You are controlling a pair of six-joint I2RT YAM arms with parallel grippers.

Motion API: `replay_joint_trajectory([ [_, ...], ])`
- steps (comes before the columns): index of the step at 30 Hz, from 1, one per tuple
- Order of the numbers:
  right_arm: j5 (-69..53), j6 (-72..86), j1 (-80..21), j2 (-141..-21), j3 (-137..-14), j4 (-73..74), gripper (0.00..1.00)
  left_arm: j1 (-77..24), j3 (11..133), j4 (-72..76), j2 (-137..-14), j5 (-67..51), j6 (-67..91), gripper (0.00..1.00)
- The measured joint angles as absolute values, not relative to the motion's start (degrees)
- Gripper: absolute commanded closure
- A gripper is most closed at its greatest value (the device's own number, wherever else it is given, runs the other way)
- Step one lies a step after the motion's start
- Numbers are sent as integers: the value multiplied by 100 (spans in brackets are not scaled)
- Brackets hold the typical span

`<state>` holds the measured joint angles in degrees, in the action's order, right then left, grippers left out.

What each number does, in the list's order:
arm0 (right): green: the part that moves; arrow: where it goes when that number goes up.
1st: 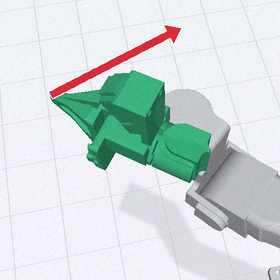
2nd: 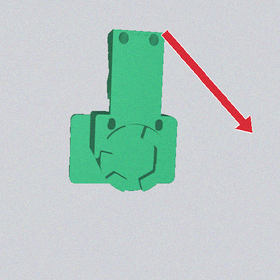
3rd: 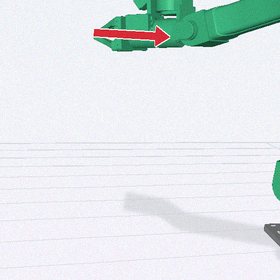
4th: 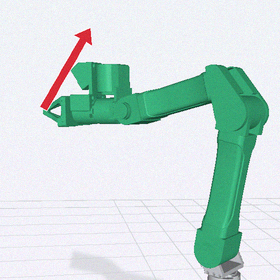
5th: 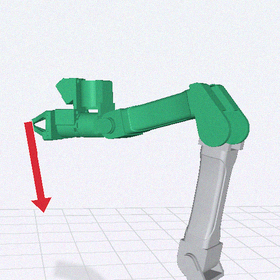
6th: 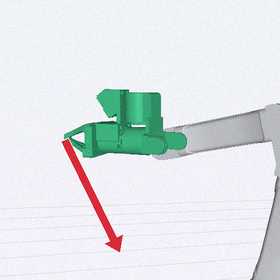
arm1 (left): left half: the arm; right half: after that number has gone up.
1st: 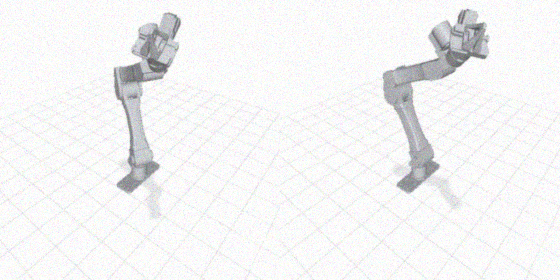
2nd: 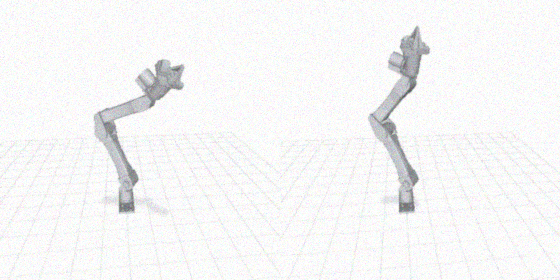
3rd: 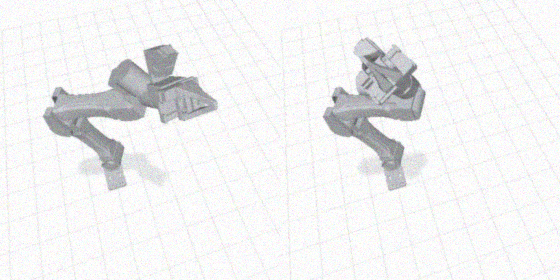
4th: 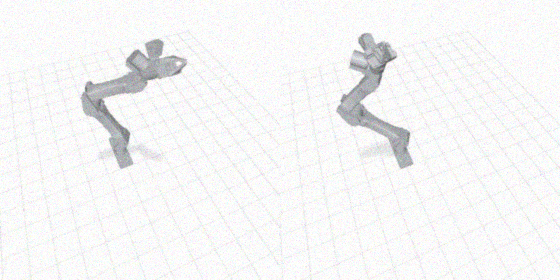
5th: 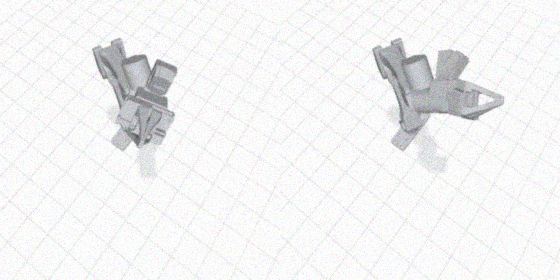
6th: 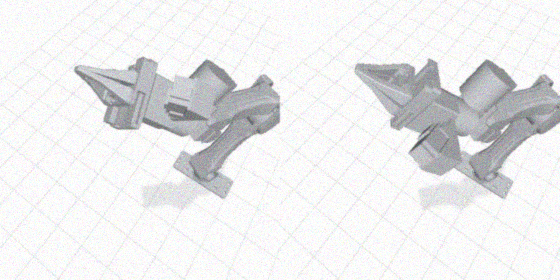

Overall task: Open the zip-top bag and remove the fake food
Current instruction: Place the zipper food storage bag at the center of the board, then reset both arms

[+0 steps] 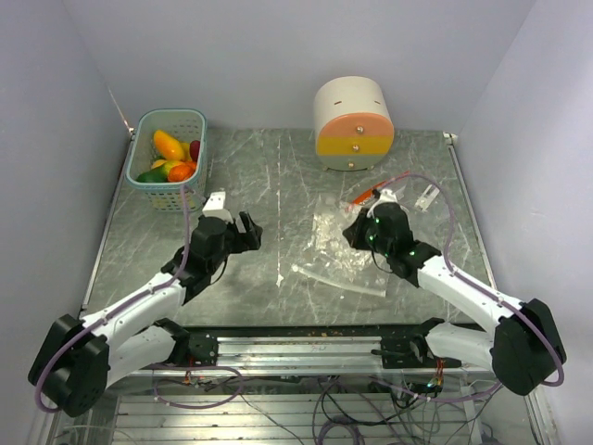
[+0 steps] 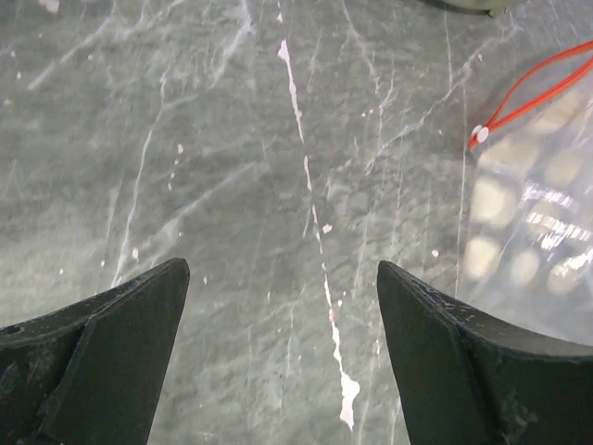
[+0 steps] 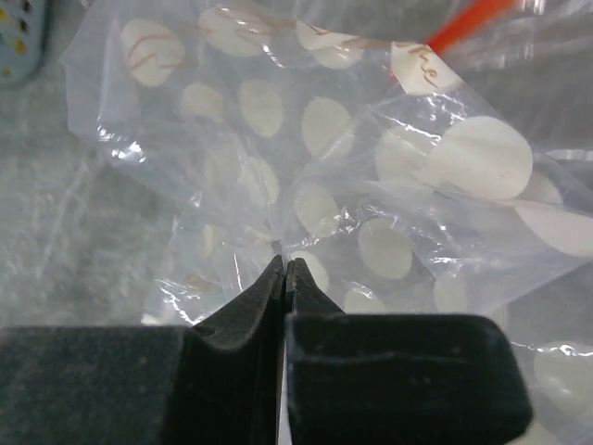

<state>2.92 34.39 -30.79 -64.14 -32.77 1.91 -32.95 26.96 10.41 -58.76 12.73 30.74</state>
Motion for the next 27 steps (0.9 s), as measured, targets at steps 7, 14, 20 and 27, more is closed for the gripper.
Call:
replay_joint_trajectory([
  [7,628,3205,-2849,-6853,-4377,484,72,-3317,2226,897,-5087,1280,3284,6],
  [14,1201,2956,-2703,-6980,-4810,744,13,-3323,2097,427,-4751,1476,3304,3],
  [20,1396,2768,-2722,-5957,-4206,733,0,-3321,2097,89,-4539,1769,3308,2],
  [27,1765,2724,-2722,-4807,-3116,683,0,-3321,2099,-36,-4692,1929,3306,3],
])
